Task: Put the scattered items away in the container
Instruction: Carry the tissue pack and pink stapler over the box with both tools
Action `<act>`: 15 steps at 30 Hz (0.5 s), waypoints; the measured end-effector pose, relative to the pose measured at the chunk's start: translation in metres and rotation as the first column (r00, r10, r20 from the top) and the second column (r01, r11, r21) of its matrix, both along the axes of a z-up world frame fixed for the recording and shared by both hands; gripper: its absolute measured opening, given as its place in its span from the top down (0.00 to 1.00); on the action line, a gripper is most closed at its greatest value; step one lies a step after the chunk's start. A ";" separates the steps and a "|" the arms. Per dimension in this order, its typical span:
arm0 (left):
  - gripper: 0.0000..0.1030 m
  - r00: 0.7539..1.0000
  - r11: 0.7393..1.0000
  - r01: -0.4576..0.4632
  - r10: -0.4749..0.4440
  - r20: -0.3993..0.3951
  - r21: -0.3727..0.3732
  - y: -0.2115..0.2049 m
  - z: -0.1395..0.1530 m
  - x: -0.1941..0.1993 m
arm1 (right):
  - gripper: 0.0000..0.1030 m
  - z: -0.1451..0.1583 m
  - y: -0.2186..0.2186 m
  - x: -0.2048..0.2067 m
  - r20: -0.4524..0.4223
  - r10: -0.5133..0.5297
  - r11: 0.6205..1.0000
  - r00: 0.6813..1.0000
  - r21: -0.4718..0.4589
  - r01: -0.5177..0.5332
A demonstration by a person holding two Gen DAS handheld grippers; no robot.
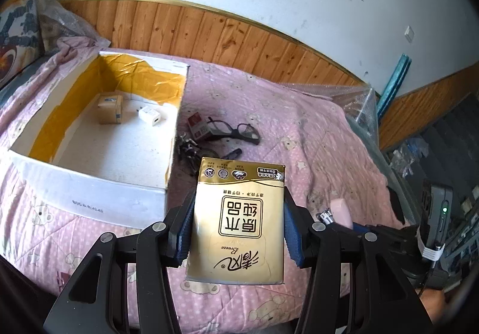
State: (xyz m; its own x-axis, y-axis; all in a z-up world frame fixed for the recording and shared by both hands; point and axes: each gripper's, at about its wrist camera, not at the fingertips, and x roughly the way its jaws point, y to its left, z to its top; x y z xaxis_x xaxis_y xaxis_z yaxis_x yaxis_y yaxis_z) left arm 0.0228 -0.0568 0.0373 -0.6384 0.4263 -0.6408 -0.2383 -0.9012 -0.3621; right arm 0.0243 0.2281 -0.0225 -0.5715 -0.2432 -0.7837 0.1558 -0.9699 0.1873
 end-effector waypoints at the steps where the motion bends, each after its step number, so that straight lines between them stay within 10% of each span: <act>1: 0.49 1.000 1.000 -0.008 0.008 0.002 0.004 -0.005 0.000 0.001 | 0.76 0.004 -0.005 0.002 -0.015 0.012 1.000 1.000 0.010 -0.012; 15: 0.49 0.994 0.993 -0.108 0.108 0.000 0.045 -0.055 0.008 0.011 | 0.76 0.039 -0.050 0.012 -0.092 0.132 0.991 0.987 0.021 -0.131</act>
